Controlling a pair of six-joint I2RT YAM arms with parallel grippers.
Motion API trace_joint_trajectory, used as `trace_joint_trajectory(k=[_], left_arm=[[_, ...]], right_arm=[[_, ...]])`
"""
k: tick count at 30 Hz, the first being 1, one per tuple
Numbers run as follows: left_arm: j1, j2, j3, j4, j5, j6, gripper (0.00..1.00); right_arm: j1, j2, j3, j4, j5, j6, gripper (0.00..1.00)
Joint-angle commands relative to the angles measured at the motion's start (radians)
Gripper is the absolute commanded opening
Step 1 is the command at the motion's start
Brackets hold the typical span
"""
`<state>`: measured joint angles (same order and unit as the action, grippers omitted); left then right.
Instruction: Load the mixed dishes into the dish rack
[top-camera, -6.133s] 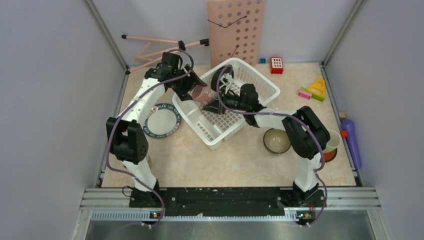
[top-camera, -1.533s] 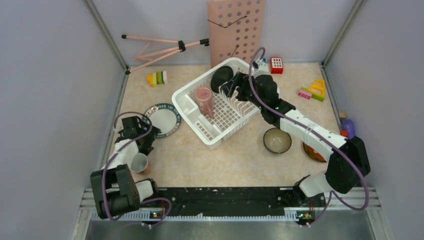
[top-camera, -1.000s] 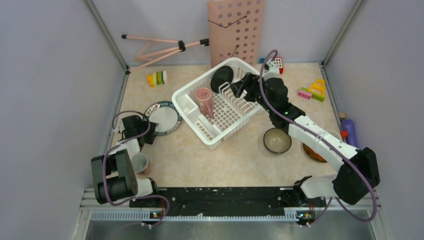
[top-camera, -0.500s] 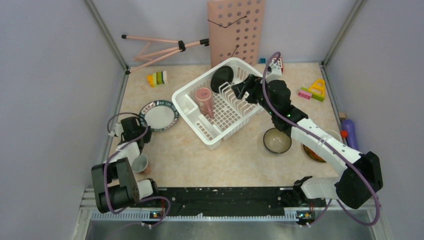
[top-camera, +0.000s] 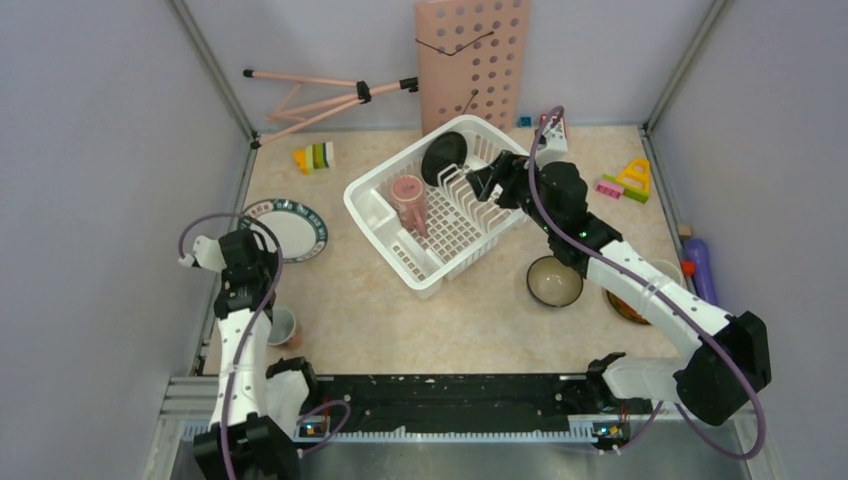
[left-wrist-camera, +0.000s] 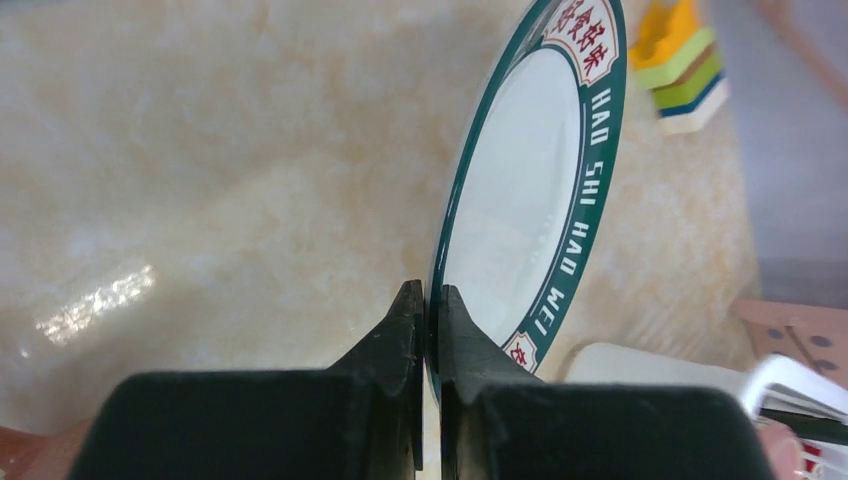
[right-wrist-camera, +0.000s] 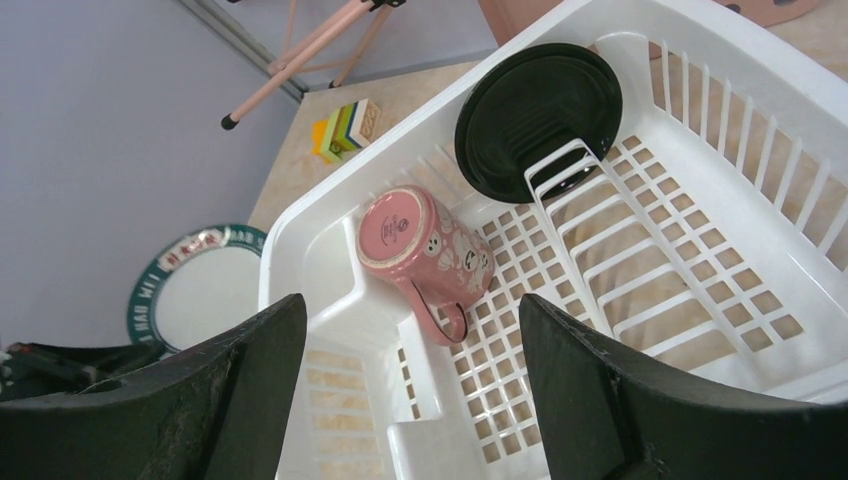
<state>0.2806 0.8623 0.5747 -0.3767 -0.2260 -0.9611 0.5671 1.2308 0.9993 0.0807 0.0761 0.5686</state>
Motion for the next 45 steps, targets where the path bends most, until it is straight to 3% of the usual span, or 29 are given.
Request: trace_joint_trajectory(k=[1,14,18,23,27,31,41,45], left_arm=[[0.003,-0.105,0.132,0.006,-0.054,0.092,0.00],[-0.024,-0.054,0.469,0.041,0.159,0.286,0.00],[-0.118,-0.001,0.537,0.158,0.221,0.303,0.00],[-0.415,0.117,0.648,0.233,0.039,0.436,0.00],[-0.540,0.228,0.727,0.305,0.037,0.471,0.00],[-0.694,0.362,0.839,0.334,-0.049,0.613,0.00],[-0.906,0.655,0.985,0.510,-0.229,0.907,0.00],[-0.934,0.767,1.017,0.581,-0.215,1.017,0.00]], right_arm=[[-0.007,-0.023,0.002,0.036,-0.026,-0.016,0.77],[-0.007,-0.025,0.013,0.035,-0.050,-0.033,0.76],[-0.008,-0.031,0.024,0.021,-0.041,-0.045,0.76],[-0.009,-0.064,0.015,0.010,-0.022,-0.058,0.76],[-0.010,-0.100,0.006,-0.008,0.008,-0.077,0.76],[-0.010,-0.134,-0.003,-0.024,0.042,-0.096,0.76],[-0.012,-0.266,-0.083,-0.017,0.185,-0.151,0.73],[-0.013,-0.317,-0.113,-0.022,0.225,-0.189,0.71]])
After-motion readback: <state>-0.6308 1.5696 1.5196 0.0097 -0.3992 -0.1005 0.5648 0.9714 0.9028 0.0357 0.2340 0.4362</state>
